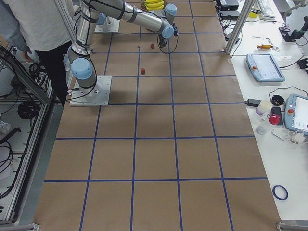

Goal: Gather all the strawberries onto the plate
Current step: 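Carry the second strawberry toward the plate and release it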

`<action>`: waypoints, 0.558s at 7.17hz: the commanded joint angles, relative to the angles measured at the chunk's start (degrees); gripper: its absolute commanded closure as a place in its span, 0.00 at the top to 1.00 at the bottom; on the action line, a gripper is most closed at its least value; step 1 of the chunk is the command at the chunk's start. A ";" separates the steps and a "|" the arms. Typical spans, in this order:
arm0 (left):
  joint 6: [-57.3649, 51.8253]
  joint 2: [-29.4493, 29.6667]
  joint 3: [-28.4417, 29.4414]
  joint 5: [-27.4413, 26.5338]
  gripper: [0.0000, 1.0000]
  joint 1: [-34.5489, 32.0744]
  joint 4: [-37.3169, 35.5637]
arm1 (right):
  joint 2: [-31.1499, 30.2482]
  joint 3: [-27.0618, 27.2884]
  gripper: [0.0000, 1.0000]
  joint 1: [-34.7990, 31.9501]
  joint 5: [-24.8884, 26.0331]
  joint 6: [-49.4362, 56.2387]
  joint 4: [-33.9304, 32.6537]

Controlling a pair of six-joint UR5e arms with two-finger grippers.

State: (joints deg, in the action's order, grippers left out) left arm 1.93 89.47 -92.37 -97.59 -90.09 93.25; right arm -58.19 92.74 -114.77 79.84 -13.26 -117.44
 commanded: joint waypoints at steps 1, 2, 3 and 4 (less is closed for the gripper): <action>0.00 0.00 0.00 -0.14 1.00 0.00 0.00 | -0.34 0.07 1.00 -0.02 0.40 0.86 0.10; 0.00 0.00 -0.09 -0.23 1.00 0.00 0.00 | -1.30 -0.45 1.00 0.16 1.10 1.30 0.80; 0.00 0.00 -0.09 -0.49 1.00 0.00 0.00 | -3.40 -0.72 1.00 1.03 5.46 3.22 4.03; 0.00 0.00 -0.09 -0.49 1.00 0.00 0.00 | -6.47 -0.46 1.00 1.99 8.72 7.15 10.06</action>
State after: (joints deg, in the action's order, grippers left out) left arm 1.93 89.47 -92.45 -97.98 -90.09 93.25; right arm -61.40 92.24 -113.84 84.42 -9.91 -113.27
